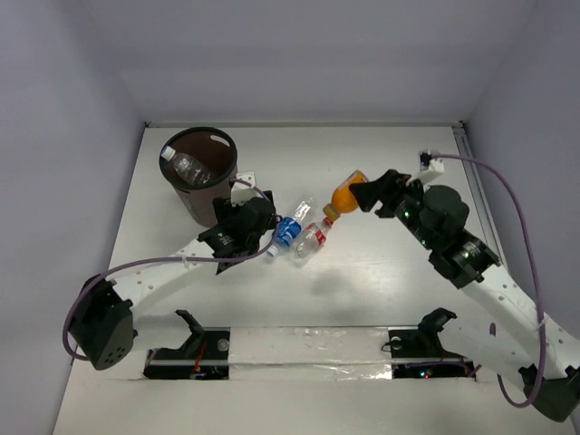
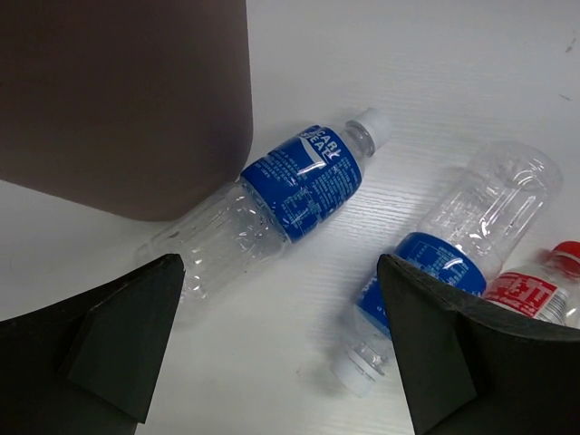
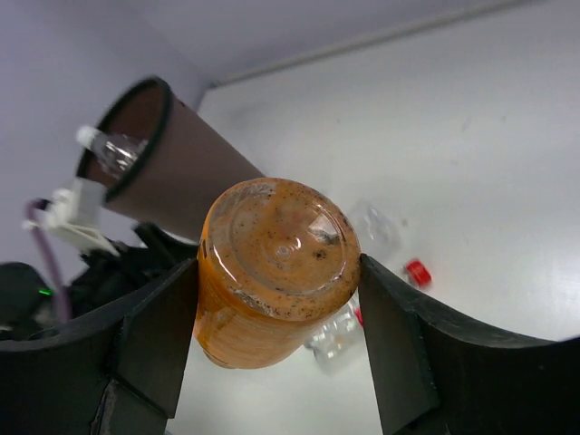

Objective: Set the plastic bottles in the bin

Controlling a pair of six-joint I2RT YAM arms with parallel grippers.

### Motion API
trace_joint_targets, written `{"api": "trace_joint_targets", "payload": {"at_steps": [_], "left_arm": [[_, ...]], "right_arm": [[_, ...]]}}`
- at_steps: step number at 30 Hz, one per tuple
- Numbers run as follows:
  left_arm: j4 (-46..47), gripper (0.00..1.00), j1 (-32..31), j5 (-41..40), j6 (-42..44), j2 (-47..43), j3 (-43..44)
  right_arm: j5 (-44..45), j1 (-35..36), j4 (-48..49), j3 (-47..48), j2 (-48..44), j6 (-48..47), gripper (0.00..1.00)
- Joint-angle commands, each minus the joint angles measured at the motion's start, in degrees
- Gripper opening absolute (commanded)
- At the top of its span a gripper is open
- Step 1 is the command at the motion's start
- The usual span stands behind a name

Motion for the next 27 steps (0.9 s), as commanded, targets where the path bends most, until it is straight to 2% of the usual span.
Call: {"api": "trace_joint_targets", "payload": {"at_steps": [1, 7, 9, 10, 15, 18, 20, 21, 22, 23, 24, 25, 27], "left_arm": [[6.0, 0.86, 1.2, -2.7, 3.2, 0.9, 2.0], [7.3, 0.87, 2.5, -0.8, 2.5, 1.1, -1.5], [9.2, 0.86, 2.5, 0.9, 1.0, -1.3, -4.7], [9.8, 0.86, 2.5, 1.6, 0.7, -2.4, -5.8], [9.8, 0.85, 0.6, 5.0, -0.5, -13.2, -10.6], [9.2, 0.79, -1.3, 7.9, -0.6, -21.7, -12.7], [7.8, 0.71, -1.9, 8.9, -3.1, -27.7, -13.7], [5.2, 0.61, -1.9, 9.3, -4.0, -29.7, -14.0], [4.0, 0.56, -1.9, 9.6, -5.1, -33.1, -14.1], [2.7, 0.52, -1.9, 9.7, -7.0, -34.6, -14.0], [1.6, 0.49, -1.9, 10.0, -8.0, -36.0, -14.0], [-1.2, 0.42, -2.4, 9.9, -9.0, -37.1, -13.7], [-6.4, 0.36, -2.4, 9.0, -12.9, -39.8, -13.3]], "right_arm": [[1.7, 0.0, 0.4, 9.5, 4.0, -7.1, 0.55], [-4.3, 0.0, 5.6, 26.8, 17.4, -11.5, 0.55], [-6.9, 0.0, 8.2, 32.6, 21.3, -11.5, 0.55], [-10.9, 0.0, 9.2, 34.5, 25.5, -11.4, 0.55], [-14.1, 4.0, 13.8, 47.0, 38.4, -12.3, 0.55], [-16.4, 6.6, 12.6, 58.1, 47.6, -13.3, 0.56], [-16.7, 8.0, 11.3, 66.8, 52.2, -15.2, 0.56], [-16.3, 9.6, 7.7, 70.1, 57.1, -16.2, 0.57], [-15.7, 10.3, 6.2, 73.4, 59.6, -18.5, 0.57], [-15.4, 10.9, 4.8, 79.5, 62.0, -19.5, 0.57], [-14.8, 11.5, 2.5, 82.3, 66.4, -20.5, 0.58], [-14.1, 12.1, 1.5, 84.8, 68.3, -21.7, 0.58], [-14.2, 12.8, 0.5, 90.2, 71.6, -22.4, 0.58]]}}
